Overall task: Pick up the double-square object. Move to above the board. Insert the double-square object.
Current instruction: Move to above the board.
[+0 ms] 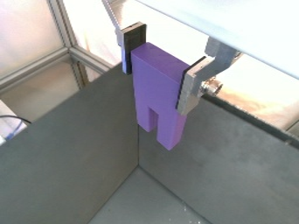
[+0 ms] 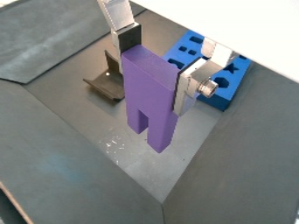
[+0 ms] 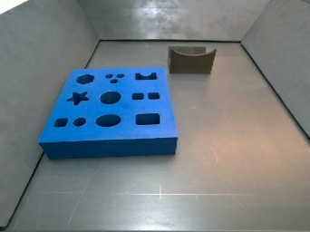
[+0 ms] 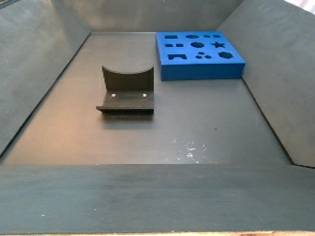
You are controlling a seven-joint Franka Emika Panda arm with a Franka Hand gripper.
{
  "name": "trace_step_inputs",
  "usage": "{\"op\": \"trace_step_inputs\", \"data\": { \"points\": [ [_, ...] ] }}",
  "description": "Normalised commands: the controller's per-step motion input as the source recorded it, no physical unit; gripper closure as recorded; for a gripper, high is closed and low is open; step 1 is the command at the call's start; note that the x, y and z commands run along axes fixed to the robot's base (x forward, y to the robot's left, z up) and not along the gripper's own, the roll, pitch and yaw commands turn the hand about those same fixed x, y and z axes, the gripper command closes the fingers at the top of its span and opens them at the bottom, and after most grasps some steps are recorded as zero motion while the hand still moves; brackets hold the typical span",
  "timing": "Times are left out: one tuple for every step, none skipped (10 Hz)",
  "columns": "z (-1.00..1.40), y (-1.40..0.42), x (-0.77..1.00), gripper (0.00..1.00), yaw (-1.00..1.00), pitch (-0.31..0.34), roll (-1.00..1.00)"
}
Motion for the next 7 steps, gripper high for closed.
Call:
{"op": "trace_step_inputs", "data": {
  "points": [
    [0.81,0.09,-0.73,1.0,-0.05,0.057,-0.03],
    [0.71,0.07,-0.72,1.0,-0.05,0.057,-0.03],
    [0.46,0.03,-0.71,1.0,-0.05,0.062,-0.03],
    [0.37,0.02,-0.71,1.0,-0.05,0.064,-0.04],
    [0.18,0.02,-0.71,1.0,-0.05,0.069,-0.04],
    [0.06,0.01,-0.7,1.0,-0.05,0.064,-0.04],
    [0.03,0.02,-0.7,1.0,-0.04,0.057,-0.04]
  ]
}}
